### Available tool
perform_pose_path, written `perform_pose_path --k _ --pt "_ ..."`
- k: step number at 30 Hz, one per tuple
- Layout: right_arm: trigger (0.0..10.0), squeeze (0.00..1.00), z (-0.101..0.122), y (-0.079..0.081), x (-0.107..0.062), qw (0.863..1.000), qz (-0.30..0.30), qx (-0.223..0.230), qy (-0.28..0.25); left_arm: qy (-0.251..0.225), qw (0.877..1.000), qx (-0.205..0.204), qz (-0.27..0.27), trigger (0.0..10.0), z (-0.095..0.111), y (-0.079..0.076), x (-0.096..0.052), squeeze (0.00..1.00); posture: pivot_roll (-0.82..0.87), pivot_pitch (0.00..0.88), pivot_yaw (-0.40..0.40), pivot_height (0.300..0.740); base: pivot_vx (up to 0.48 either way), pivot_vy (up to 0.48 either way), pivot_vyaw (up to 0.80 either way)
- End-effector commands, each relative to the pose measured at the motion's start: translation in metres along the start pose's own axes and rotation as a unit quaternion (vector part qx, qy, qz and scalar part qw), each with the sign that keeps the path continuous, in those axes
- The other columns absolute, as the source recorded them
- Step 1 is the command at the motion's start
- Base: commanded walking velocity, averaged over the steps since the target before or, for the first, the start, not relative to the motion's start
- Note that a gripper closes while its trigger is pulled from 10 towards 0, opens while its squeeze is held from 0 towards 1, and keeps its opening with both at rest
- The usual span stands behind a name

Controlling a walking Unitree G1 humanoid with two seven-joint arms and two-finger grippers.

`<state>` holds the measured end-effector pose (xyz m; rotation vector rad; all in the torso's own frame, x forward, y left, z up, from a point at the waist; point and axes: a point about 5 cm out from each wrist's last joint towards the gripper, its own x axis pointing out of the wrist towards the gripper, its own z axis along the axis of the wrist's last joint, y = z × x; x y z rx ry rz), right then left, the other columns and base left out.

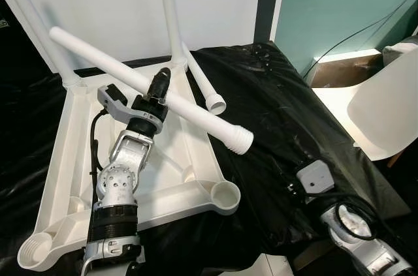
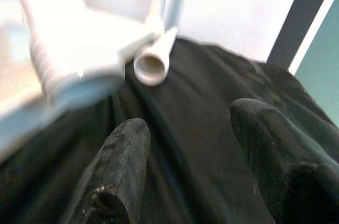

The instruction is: Building children table

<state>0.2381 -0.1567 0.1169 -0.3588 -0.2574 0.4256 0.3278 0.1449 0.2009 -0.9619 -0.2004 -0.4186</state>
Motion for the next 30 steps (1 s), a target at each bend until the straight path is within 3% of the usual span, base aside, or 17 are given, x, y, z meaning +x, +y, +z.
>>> perform_pose_path --k 1,3,5,7,9,14,20,23,25,26,27,28,30 --pt "10.0 0.00 0.017 -0.008 0.011 0.999 0.016 0.026 -0.015 0.018 0.977 0.047 -0.208 0.0 -0.006 -0.031 0.000 0.00 -0.17 0.000 0.081 0.740 0.000 0.000 0.00" --pt "10.0 0.00 0.017 -0.008 0.011 0.999 0.016 0.026 -0.015 0.018 0.977 0.047 -0.208 0.0 -0.006 -0.031 0.000 0.00 -0.17 0.000 0.081 0.740 0.000 0.000 0.00" --pt "10.0 0.00 0.045 -0.013 0.037 0.997 0.046 0.025 -0.051 0.050 0.962 0.100 -0.248 0.0 -0.022 -0.046 -0.002 0.00 -0.16 0.000 0.075 0.740 0.000 0.000 0.00" --pt "10.0 0.00 0.045 -0.013 0.037 0.997 0.046 0.025 -0.051 0.050 0.962 0.100 -0.248 0.0 -0.022 -0.046 -0.002 0.00 -0.16 0.000 0.075 0.740 0.000 0.000 0.00" --pt "10.0 0.00 0.058 -0.012 0.056 0.996 0.069 0.013 -0.062 0.066 0.950 0.121 -0.279 0.0 -0.029 -0.056 -0.004 0.00 -0.15 0.000 0.067 0.740 0.000 0.000 0.00" --pt "10.0 0.00 0.059 -0.009 0.075 0.994 0.101 0.013 -0.050 0.066 0.941 0.117 -0.310 0.0 -0.028 -0.069 -0.007 0.00 -0.14 0.000 0.060 0.740 0.000 0.000 0.00" --pt "10.0 0.00 0.055 -0.003 0.082 0.989 0.144 0.034 -0.029 0.056 0.939 0.106 -0.321 0.0 -0.024 -0.076 -0.007 0.00 -0.14 0.000 0.060 0.740 0.000 0.000 0.00" --pt "10.0 0.00 0.059 0.004 0.088 0.978 0.192 0.083 -0.006 0.052 0.934 0.129 -0.329 0.0 -0.023 -0.081 -0.009 0.00 -0.11 0.000 0.048 0.740 0.000 0.000 0.00" --pt "10.0 0.00 0.059 0.004 0.088 0.978 0.192 0.083 -0.006 0.052 0.934 0.129 -0.329 0.0 -0.023 -0.081 -0.009 0.00 -0.11 0.000 0.048 0.740 0.000 0.000 0.00" --pt "10.0 0.36 0.062 0.007 0.089 0.972 0.216 0.090 0.002 0.054 0.932 0.146 -0.328 0.0 -0.024 -0.081 -0.010 0.00 -0.10 0.000 0.044 0.740 0.000 0.000 0.00" --pt "10.0 0.36 0.062 0.007 0.089 0.972 0.216 0.090 0.002 0.054 0.932 0.146 -0.328 0.0 -0.024 -0.081 -0.010 0.00 -0.10 0.000 0.044 0.740 0.000 0.000 0.00" --pt "10.0 0.48 0.063 0.006 0.089 0.971 0.222 0.088 0.003 0.056 0.931 0.151 -0.327 0.0 -0.025 -0.080 -0.011 0.00 -0.10 0.000 0.044 0.740 0.000 0.000 0.00" --pt "10.0 0.51 0.066 0.004 0.088 0.971 0.224 0.084 0.003 0.060 0.930 0.158 -0.326 0.0 -0.026 -0.079 -0.012 0.00 -0.10 0.000 0.043 0.740 0.000 0.000 0.00"
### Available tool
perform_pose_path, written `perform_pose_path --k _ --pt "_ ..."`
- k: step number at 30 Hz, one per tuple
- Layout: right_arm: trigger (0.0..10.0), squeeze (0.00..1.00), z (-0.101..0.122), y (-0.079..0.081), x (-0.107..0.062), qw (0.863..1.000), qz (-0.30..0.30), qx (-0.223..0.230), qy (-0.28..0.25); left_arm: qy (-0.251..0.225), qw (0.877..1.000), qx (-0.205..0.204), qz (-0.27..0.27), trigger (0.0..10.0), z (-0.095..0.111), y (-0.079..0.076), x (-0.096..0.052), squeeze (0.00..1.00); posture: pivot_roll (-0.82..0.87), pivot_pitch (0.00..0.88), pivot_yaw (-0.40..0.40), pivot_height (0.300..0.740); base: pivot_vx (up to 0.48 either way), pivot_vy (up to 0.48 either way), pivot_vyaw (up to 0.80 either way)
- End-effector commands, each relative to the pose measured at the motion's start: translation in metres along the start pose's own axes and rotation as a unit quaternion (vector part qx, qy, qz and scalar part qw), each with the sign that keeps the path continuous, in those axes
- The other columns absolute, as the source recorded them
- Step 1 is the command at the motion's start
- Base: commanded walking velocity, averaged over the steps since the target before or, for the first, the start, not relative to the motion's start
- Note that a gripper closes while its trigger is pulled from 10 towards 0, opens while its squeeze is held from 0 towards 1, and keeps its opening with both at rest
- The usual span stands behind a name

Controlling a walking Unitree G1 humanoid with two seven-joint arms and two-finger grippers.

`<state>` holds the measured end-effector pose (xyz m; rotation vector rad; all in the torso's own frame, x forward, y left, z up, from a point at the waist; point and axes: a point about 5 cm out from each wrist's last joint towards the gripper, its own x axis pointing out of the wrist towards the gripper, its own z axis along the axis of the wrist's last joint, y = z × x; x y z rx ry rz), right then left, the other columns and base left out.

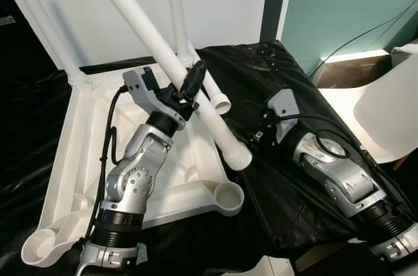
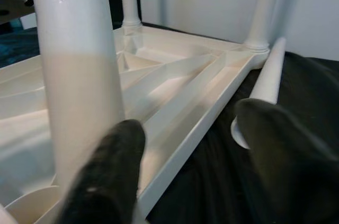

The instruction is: Building children table

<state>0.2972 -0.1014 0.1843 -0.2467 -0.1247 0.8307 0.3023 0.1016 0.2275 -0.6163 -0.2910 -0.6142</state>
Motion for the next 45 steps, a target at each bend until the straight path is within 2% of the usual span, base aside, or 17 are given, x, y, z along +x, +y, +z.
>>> perform_pose_path --k 1,2,3,4,5,15,20,26,33,35,36,39,40,41,42,43,45 --pt "10.0 0.51 0.007 0.005 0.002 1.000 0.027 -0.001 -0.005 -0.013 0.976 0.018 -0.218 0.0 0.004 -0.028 -0.003 0.00 -0.10 0.000 0.043 0.740 0.000 0.000 0.00" --pt "10.0 0.51 0.007 0.005 0.002 1.000 0.027 -0.001 -0.005 -0.013 0.976 0.018 -0.218 0.0 0.004 -0.028 -0.003 0.00 -0.10 0.000 0.043 0.740 0.000 0.000 0.00" --pt "10.0 0.40 0.010 0.002 0.000 1.000 0.024 -0.003 -0.005 -0.007 0.976 0.025 -0.216 0.0 0.001 -0.028 -0.003 0.00 -0.10 0.000 0.042 0.740 0.000 0.000 0.00" --pt "10.0 0.40 0.010 0.002 0.000 1.000 0.024 -0.003 -0.005 -0.007 0.976 0.025 -0.216 0.0 0.001 -0.028 -0.003 0.00 -0.10 0.000 0.042 0.740 0.000 0.000 0.00" --pt "10.0 0.00 0.013 -0.002 -0.004 1.000 0.017 -0.004 -0.004 -0.003 0.976 0.030 -0.215 0.0 -0.001 -0.027 -0.003 0.00 -0.11 0.000 0.042 0.740 0.000 0.000 0.00" --pt "10.0 0.00 0.029 -0.001 -0.021 1.000 0.025 0.012 -0.004 0.011 0.974 0.043 -0.221 0.0 -0.009 -0.029 0.001 0.00 -0.15 0.000 0.054 0.740 0.000 0.000 0.00" --pt "10.0 0.00 0.018 0.003 -0.018 0.999 0.042 0.027 0.016 0.005 0.972 0.034 -0.233 0.0 -0.007 -0.035 0.004 0.00 -0.15 0.000 0.053 0.740 0.000 0.000 0.00" --pt "10.0 0.00 -0.009 0.008 0.001 0.995 0.077 0.024 0.060 -0.032 0.963 0.010 -0.267 0.0 0.008 -0.057 0.005 0.00 -0.13 0.000 0.039 0.740 0.000 0.000 0.00" --pt "10.0 0.00 -0.010 0.009 0.019 0.994 0.091 0.022 0.061 -0.052 0.955 -0.002 -0.290 0.0 0.020 -0.071 0.001 0.00 -0.10 0.000 0.028 0.740 0.000 0.000 0.00" --pt "8.4 0.00 -0.012 0.010 0.023 0.993 0.093 0.021 0.065 -0.055 0.954 -0.012 -0.296 0.0 0.021 -0.073 0.000 0.00 -0.09 0.000 0.025 0.740 0.000 0.000 0.00" --pt "9.0 0.00 -0.013 0.010 0.026 0.993 0.093 0.019 0.065 -0.057 0.952 -0.018 -0.299 0.0 0.022 -0.074 -0.002 0.00 -0.09 0.000 0.025 0.740 0.000 0.000 0.00" --pt "9.0 0.00 -0.014 0.011 0.029 0.993 0.093 0.017 0.065 -0.058 0.951 -0.024 -0.302 0.0 0.023 -0.075 -0.003 0.00 -0.09 0.000 0.025 0.740 0.000 0.000 0.00" --pt "1.5 0.00 -0.012 0.011 0.031 0.994 0.092 0.014 0.060 -0.057 0.952 -0.021 -0.300 0.0 0.023 -0.074 -0.003 0.00 -0.09 0.000 0.023 0.740 0.000 0.000 0.00" --pt "1.5 0.00 -0.012 0.011 0.031 0.994 0.092 0.014 0.060 -0.057 0.952 -0.021 -0.300 0.0 0.023 -0.074 -0.003 0.00 -0.09 0.000 0.023 0.740 0.000 0.000 0.00" --pt "0.0 0.00 -0.010 0.011 0.033 0.995 0.089 0.012 0.054 -0.056 0.953 -0.016 -0.298 0.0 0.022 -0.073 -0.002 0.00 -0.09 0.000 0.022 0.740 0.000 0.000 0.00" --pt "0.0 0.00 -0.009 0.010 0.035 0.995 0.084 0.006 0.051 -0.056 0.955 -0.011 -0.291 2.9 0.022 -0.072 -0.001 0.00 -0.09 0.000 0.023 0.740 0.000 0.000 0.00" --pt "0.0 0.00 -0.009 0.010 0.036 0.996 0.079 0.002 0.049 -0.057 0.958 -0.004 -0.283 2.9 0.022 -0.070 0.000 0.00 -0.09 0.000 0.023 0.740 0.000 0.000 0.00"
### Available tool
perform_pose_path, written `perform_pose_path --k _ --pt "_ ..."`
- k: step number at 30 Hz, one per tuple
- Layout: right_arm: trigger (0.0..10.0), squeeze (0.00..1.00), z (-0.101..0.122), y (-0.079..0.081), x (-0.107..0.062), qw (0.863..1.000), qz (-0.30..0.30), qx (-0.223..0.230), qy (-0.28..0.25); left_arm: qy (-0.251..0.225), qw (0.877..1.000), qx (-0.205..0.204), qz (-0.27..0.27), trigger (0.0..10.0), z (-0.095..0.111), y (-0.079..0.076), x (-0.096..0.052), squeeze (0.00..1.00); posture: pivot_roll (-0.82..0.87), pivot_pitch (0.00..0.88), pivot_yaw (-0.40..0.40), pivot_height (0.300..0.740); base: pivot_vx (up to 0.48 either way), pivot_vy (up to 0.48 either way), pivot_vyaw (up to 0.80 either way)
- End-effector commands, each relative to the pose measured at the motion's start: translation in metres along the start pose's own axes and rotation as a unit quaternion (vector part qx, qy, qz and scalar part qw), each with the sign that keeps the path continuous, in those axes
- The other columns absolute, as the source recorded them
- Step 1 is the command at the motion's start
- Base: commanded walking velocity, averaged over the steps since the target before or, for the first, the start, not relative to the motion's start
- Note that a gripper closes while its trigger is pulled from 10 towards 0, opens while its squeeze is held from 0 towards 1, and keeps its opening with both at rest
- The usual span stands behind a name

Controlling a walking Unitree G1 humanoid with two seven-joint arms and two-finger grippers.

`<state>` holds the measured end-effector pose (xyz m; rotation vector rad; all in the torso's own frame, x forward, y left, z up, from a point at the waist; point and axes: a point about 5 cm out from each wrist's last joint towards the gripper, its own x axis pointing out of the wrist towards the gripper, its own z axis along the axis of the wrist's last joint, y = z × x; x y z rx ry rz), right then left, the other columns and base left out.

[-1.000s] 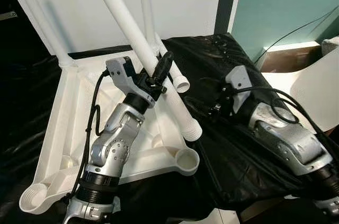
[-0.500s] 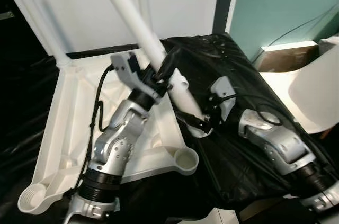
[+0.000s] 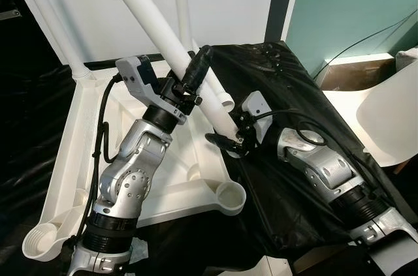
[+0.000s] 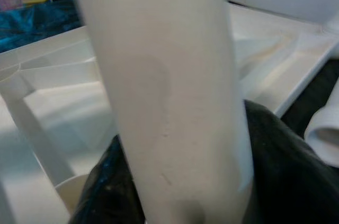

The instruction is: Building children table

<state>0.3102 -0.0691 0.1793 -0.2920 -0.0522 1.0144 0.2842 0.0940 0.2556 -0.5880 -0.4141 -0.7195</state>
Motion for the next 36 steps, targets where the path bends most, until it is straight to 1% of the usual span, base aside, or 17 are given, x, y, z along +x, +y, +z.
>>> perform_pose_path --k 1,2,3,8,9,10,13,15,18,20,23,25,26,27,34,35,36 --pt "0.0 0.00 -0.007 -0.005 0.003 0.999 -0.025 0.002 0.021 -0.029 0.978 -0.020 -0.203 10.0 0.005 -0.038 0.006 0.00 -0.09 0.000 0.024 0.740 0.000 0.000 0.00" --pt "0.0 0.00 -0.007 -0.005 0.003 0.999 -0.025 0.002 0.021 -0.029 0.978 -0.020 -0.203 10.0 0.005 -0.038 0.006 0.00 -0.09 0.000 0.024 0.740 0.000 0.000 0.00" --pt "0.0 0.00 -0.007 -0.005 0.003 0.999 -0.035 -0.004 0.021 -0.033 0.981 -0.013 -0.188 10.0 0.005 -0.034 0.007 1.00 -0.10 0.000 0.027 0.740 0.000 0.000 0.00" --pt "0.0 0.00 -0.008 -0.001 0.004 0.995 -0.080 -0.056 0.026 -0.048 0.989 0.018 -0.141 10.0 0.007 -0.026 0.013 1.00 -0.11 0.000 0.033 0.740 0.000 0.000 0.00" --pt "0.0 0.00 -0.012 -0.003 0.006 0.987 -0.128 -0.089 0.035 -0.057 0.992 0.030 -0.111 10.0 0.009 -0.021 0.018 0.00 -0.11 0.000 0.035 0.740 0.000 0.000 0.00" --pt "0.0 0.00 -0.012 -0.003 0.006 0.987 -0.128 -0.089 0.035 -0.057 0.992 0.030 -0.111 10.0 0.009 -0.021 0.018 0.00 -0.11 0.000 0.035 0.740 0.000 0.000 0.00" --pt "0.0 0.00 -0.026 -0.010 0.006 0.951 -0.243 -0.178 0.074 -0.086 0.993 0.022 -0.078 10.0 0.017 -0.016 0.026 0.00 -0.12 0.000 0.039 0.740 0.000 0.000 0.00" --pt "0.0 0.00 -0.026 -0.010 0.006 0.951 -0.243 -0.178 0.074 -0.086 0.993 0.022 -0.078 10.0 0.017 -0.016 0.026 0.00 -0.12 0.000 0.039 0.740 0.000 0.000 0.00" --pt "0.0 0.00 -0.032 -0.012 0.002 0.920 -0.296 -0.243 0.083 -0.099 0.993 0.010 -0.070 10.0 0.022 -0.014 0.027 0.00 -0.12 0.000 0.040 0.740 0.000 0.000 0.00" --pt "0.0 0.00 -0.040 -0.013 -0.005 0.886 -0.346 -0.297 0.086 -0.108 0.993 -0.004 -0.053 10.0 0.025 -0.009 0.027 0.00 -0.11 0.000 0.040 0.740 0.000 0.000 0.00" --pt "0.0 0.00 -0.043 -0.012 -0.007 0.874 -0.361 -0.316 0.084 -0.112 0.993 -0.008 -0.046 10.0 0.026 -0.007 0.026 0.00 -0.11 0.000 0.040 0.740 0.000 0.000 0.00" --pt "0.0 0.00 -0.043 -0.008 -0.008 0.860 -0.373 -0.340 0.067 -0.113 0.992 -0.010 -0.046 7.0 0.026 -0.007 0.025 0.00 -0.10 0.000 0.037 0.740 0.000 0.000 0.00" --pt "0.0 0.00 -0.043 -0.008 -0.008 0.860 -0.373 -0.340 0.067 -0.113 0.992 -0.010 -0.046 7.0 0.026 -0.007 0.025 0.00 -0.10 0.000 0.037 0.740 0.000 0.000 0.00" --pt "0.0 0.00 -0.042 -0.008 -0.008 0.854 -0.381 -0.351 0.055 -0.117 0.992 -0.012 -0.053 0.0 0.026 -0.008 0.024 0.00 -0.10 0.000 0.035 0.740 0.000 0.000 0.00" --pt "0.0 0.00 -0.041 -0.007 -0.007 0.843 -0.393 -0.365 0.039 -0.126 0.990 -0.017 -0.067 0.0 0.026 -0.011 0.022 0.00 -0.10 0.000 0.034 0.740 0.000 0.000 0.00" --pt "7.1 0.00 -0.040 -0.006 -0.005 0.844 -0.391 -0.365 0.036 -0.128 0.989 -0.018 -0.070 0.0 0.026 -0.011 0.022 0.00 -0.10 0.000 0.034 0.740 0.000 0.000 0.00" --pt "7.1 0.00 -0.040 -0.006 -0.005 0.844 -0.391 -0.365 0.036 -0.128 0.989 -0.018 -0.070 0.0 0.026 -0.011 0.022 0.00 -0.10 0.000 0.034 0.740 0.000 0.000 0.00"
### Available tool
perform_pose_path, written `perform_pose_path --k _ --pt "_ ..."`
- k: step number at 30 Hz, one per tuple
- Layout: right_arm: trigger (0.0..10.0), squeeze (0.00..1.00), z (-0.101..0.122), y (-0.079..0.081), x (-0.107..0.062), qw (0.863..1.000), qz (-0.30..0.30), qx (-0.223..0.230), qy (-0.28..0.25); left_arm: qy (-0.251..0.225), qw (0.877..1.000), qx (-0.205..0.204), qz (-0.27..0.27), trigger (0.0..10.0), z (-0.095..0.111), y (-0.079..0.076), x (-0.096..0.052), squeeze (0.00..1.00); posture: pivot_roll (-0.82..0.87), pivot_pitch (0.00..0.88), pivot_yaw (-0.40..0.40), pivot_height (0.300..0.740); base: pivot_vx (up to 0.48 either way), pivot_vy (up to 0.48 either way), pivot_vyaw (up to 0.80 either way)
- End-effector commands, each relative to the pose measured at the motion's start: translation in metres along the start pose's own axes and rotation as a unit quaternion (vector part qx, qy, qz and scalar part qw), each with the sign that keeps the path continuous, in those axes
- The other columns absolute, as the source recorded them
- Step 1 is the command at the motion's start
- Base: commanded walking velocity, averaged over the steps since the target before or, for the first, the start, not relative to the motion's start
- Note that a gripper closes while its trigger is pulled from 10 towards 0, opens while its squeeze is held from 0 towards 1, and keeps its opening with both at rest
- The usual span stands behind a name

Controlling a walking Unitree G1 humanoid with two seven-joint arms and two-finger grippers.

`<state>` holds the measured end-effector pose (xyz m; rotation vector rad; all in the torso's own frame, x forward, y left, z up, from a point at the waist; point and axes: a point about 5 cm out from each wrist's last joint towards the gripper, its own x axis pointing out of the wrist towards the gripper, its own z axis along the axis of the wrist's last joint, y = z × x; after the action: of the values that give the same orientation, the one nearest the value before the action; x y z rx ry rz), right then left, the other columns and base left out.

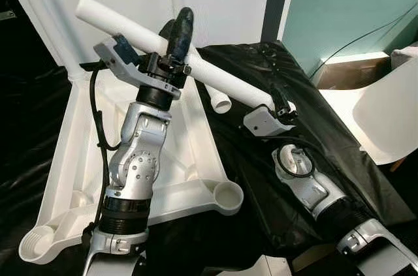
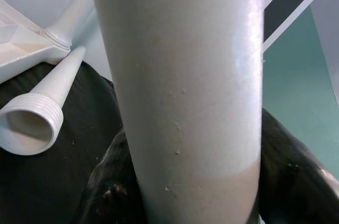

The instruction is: Building children table

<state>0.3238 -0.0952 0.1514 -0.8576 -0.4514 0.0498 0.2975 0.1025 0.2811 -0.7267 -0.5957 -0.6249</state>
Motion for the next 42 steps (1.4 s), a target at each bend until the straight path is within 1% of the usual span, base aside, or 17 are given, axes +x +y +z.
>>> perform_pose_path --k 1,6,7,12,13,26,27,29,30,31,32,33,34,35,36,37,42 --pt "10.0 0.00 0.005 0.015 -0.004 0.999 0.038 -0.025 -0.024 -0.013 0.995 -0.006 -0.094 0.0 0.002 -0.017 0.002 0.00 -0.10 0.000 0.034 0.740 0.000 0.000 0.00" --pt "10.0 0.00 0.002 0.019 -0.003 0.999 0.051 -0.012 -0.008 -0.012 0.995 -0.008 -0.101 0.0 0.002 -0.018 0.000 0.00 -0.10 0.000 0.034 0.740 0.000 0.000 0.00" --pt "10.0 1.00 0.005 0.017 -0.001 0.998 0.058 0.011 -0.004 -0.010 0.995 -0.007 -0.103 0.0 0.002 -0.019 0.000 0.00 -0.10 0.000 0.034 0.740 0.000 0.000 0.00" --pt "10.0 1.00 0.018 0.013 0.003 0.992 0.111 0.065 -0.007 -0.001 0.994 0.004 -0.112 0.0 -0.001 -0.020 -0.001 0.00 -0.11 0.000 0.033 0.740 0.000 0.000 0.00" --pt "10.0 0.00 0.028 0.008 0.006 0.987 0.136 0.089 -0.017 0.006 0.993 0.012 -0.119 0.0 -0.002 -0.021 -0.001 0.00 -0.11 0.000 0.032 0.740 0.000 0.000 0.00" --pt "10.0 0.00 0.030 -0.018 0.021 0.935 0.314 0.167 0.014 0.036 0.985 0.019 -0.169 0.0 -0.011 -0.034 -0.002 0.00 -0.12 0.000 0.033 0.740 0.000 0.000 0.00" --pt "4.2 0.00 0.026 -0.017 0.021 0.933 0.323 0.161 0.018 0.035 0.985 0.018 -0.169 0.0 -0.011 -0.034 -0.002 0.00 -0.12 0.000 0.033 0.740 0.000 0.000 0.00" --pt "4.2 0.00 0.024 -0.017 0.020 0.930 0.331 0.158 0.022 0.035 0.985 0.018 -0.170 0.0 -0.011 -0.034 -0.001 0.00 -0.12 0.000 0.033 0.740 0.000 0.000 0.00" --pt "0.0 0.00 0.022 -0.016 0.018 0.928 0.341 0.151 0.024 0.033 0.985 0.018 -0.167 0.0 -0.010 -0.034 -0.001 0.00 -0.12 0.000 0.034 0.740 0.000 0.000 0.00" --pt "0.0 0.00 0.020 -0.015 0.017 0.928 0.343 0.145 0.027 0.030 0.986 0.018 -0.162 0.0 -0.009 -0.033 0.000 0.00 -0.12 0.000 0.034 0.740 0.000 0.000 0.00" --pt "0.0 0.00 0.020 -0.015 0.017 0.927 0.345 0.143 0.027 0.029 0.987 0.020 -0.154 1.1 -0.008 -0.031 0.001 0.00 -0.12 0.000 0.035 0.740 0.000 0.000 0.00" --pt "0.0 0.00 0.021 -0.015 0.017 0.928 0.343 0.143 0.027 0.026 0.988 0.025 -0.147 6.6 -0.008 -0.030 0.001 0.00 -0.11 0.000 0.035 0.740 0.000 0.000 0.00" --pt "0.0 0.00 0.022 -0.016 0.018 0.929 0.340 0.144 0.026 0.024 0.989 0.030 -0.140 9.5 -0.007 -0.028 0.002 0.00 -0.11 0.000 0.036 0.740 0.000 0.000 0.00" --pt "0.0 0.00 0.022 -0.016 0.018 0.929 0.340 0.144 0.026 0.024 0.989 0.030 -0.140 9.5 -0.007 -0.028 0.002 0.00 -0.11 0.000 0.036 0.740 0.000 0.000 0.00" --pt "0.0 0.00 0.024 -0.017 0.020 0.931 0.333 0.144 0.027 0.019 0.991 0.032 -0.131 10.0 -0.006 -0.026 0.002 0.83 -0.11 0.000 0.036 0.740 0.000 0.000 0.00" --pt "0.0 0.00 0.025 -0.018 0.023 0.938 0.316 0.140 0.029 0.014 0.992 0.029 -0.120 10.0 -0.005 -0.024 0.002 1.00 -0.11 0.000 0.036 0.740 0.000 0.000 0.00" --pt "0.0 0.00 0.026 -0.021 0.028 0.954 0.263 0.139 0.039 0.014 0.995 0.043 -0.089 10.0 -0.006 -0.018 0.003 1.00 -0.12 0.000 0.037 0.740 0.000 0.000 0.00"
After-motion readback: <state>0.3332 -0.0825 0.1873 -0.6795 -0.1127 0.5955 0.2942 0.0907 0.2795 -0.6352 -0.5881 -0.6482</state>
